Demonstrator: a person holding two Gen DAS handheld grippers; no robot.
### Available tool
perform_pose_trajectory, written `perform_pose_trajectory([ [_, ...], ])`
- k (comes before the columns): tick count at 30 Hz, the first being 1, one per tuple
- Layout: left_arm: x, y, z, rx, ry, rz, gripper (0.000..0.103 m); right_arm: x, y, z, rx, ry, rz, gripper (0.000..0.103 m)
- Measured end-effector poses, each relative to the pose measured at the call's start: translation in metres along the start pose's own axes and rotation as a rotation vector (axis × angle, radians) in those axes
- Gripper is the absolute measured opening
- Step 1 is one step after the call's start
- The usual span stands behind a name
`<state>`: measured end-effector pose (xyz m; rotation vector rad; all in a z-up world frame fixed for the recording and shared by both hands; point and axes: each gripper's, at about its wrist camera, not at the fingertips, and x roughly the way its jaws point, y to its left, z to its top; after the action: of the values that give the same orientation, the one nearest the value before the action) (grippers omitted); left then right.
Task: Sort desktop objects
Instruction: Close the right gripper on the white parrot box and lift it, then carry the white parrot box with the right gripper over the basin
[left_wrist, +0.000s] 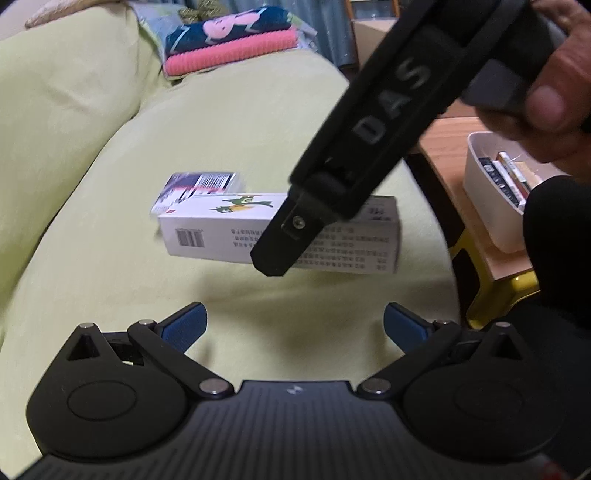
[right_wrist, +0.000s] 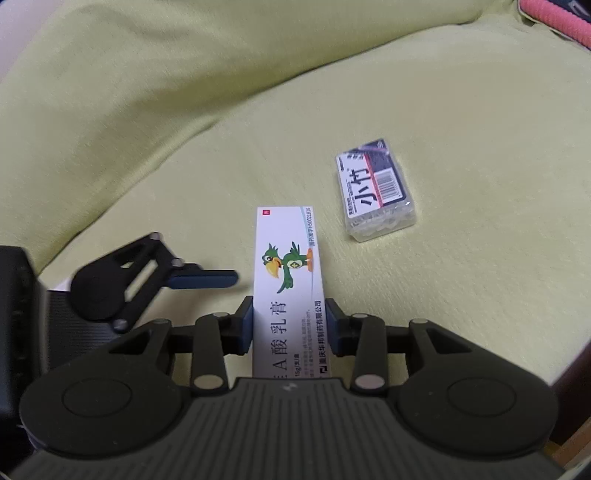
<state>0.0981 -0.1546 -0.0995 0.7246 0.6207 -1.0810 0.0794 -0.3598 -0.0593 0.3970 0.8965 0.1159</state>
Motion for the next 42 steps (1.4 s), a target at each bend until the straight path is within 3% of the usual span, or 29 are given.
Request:
perform_pose_trajectory([
  [8, -0.012, -0.039, 0.032, 0.088, -0.104, -0.072, 0.103, -0.052, -0.005, -0.022, 0.039, -0.048, -0.018, 0.035],
  [21, 0.007, -0.146, 0.109, 0.335, -0.198, -0.269, 0.103, -0.162, -0.059, -0.098, 0.230, -0.180, -0.169, 0.035],
  [33, 0.049, -0.253, 0.176, 0.566, -0.196, -0.414, 0.103, -0.240, -0.130, -0.184, 0.459, -0.309, -0.281, 0.035],
  [42, 0.087, -0.327, 0.209, 0.698, -0.170, -0.512, 0.103, -0.281, -0.184, -0.242, 0.605, -0.368, -0.345, 0.035],
])
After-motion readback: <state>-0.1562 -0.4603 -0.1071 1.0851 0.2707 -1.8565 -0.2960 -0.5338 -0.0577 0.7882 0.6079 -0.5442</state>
